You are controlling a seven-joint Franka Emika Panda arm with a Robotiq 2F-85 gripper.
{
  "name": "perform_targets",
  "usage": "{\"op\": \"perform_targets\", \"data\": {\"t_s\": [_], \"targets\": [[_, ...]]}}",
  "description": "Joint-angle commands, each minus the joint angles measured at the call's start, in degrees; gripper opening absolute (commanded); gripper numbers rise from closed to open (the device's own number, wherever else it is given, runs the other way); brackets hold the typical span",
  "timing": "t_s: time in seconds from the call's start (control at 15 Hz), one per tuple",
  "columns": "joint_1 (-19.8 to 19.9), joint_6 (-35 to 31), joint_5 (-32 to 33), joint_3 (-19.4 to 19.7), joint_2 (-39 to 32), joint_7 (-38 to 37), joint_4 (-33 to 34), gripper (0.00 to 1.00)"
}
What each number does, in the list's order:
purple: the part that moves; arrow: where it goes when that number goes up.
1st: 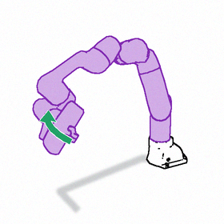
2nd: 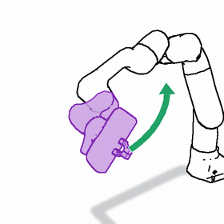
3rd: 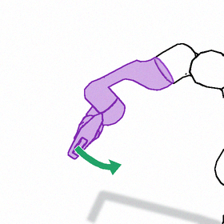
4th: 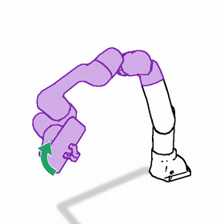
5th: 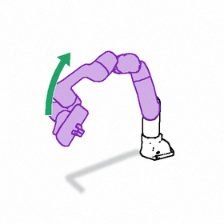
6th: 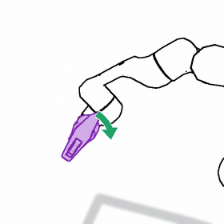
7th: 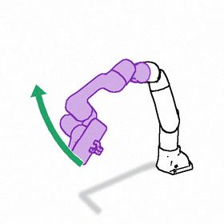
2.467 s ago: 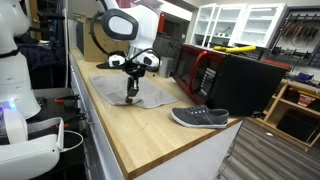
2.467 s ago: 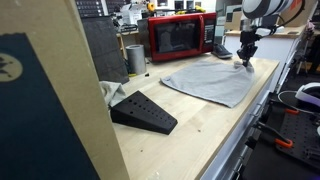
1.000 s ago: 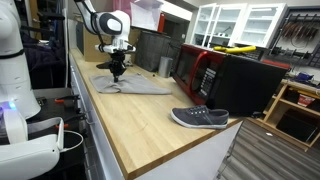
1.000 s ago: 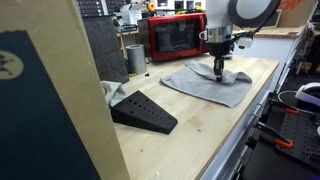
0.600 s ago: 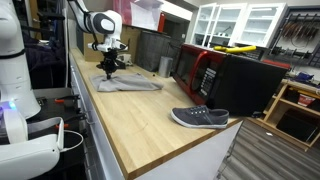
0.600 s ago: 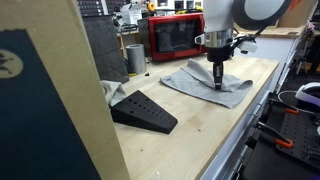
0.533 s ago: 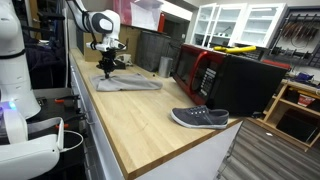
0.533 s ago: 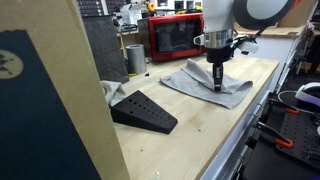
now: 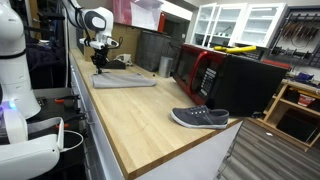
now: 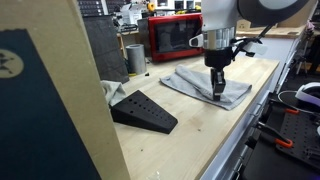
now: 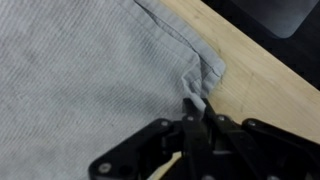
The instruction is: Fold the grey towel
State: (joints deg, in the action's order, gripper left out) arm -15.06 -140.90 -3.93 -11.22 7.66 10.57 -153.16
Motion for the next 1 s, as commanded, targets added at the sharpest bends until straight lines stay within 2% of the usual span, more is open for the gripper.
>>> {"op": "perform_targets", "data": {"t_s": [0.0, 0.27, 0.53, 0.67, 0.93], "targets": [[0.02, 0.53, -1.30, 0.49, 2.20, 3.35, -1.76, 0.43], [2.20, 0.55, -1.42, 3.44, 5.20, 6.00, -2.71, 0.73], [6.00, 0.81, -4.25, 10.36, 9.55, 9.51, -1.38, 1.00], [8.38, -0.30, -4.37, 13.70, 9.69, 9.70, -0.02, 1.00], [12.57, -6.42, -3.35, 16.89, 4.30, 6.71, 3.20, 1.00]]}}
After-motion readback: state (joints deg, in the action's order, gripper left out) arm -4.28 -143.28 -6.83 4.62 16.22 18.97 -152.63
